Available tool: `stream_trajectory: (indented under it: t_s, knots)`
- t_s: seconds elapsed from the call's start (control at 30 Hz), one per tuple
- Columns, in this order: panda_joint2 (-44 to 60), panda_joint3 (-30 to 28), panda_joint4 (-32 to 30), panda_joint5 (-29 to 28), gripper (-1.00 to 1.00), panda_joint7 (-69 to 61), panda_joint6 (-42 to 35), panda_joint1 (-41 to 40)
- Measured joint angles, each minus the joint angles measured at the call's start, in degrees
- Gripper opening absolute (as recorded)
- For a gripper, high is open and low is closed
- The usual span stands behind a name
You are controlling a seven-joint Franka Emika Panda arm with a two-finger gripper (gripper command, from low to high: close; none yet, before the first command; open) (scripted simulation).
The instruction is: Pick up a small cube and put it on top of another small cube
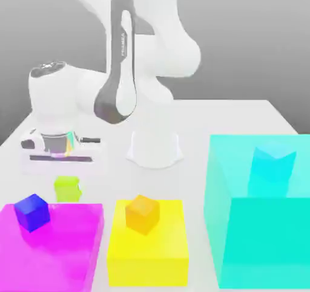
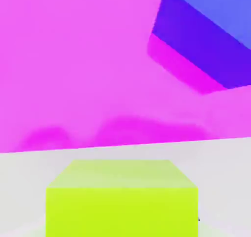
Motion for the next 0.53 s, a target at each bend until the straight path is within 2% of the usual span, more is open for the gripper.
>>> stream_trajectory:
  t_s: [0.07,0.23,0.3,0.4,0.43,0.53]
  knots:
    - [-0.76,-0.49,3.96,0.23,-1.00,2.78,-4.81,-1.78]
    - [-3.94,2.02,14.00,-3.59,-1.00,13.02,-16.98,0.86]
    - [-3.24,2.93,15.19,-4.59,-1.00,14.86,-17.01,1.92]
    - [1.67,3.06,14.67,-2.36,-1.00,13.56,-11.70,2.44]
    - [3.29,3.21,14.40,-1.53,1.00,12.98,-9.88,2.31]
    - [3.29,3.21,14.40,-1.53,1.00,12.98,-9.88,2.28]
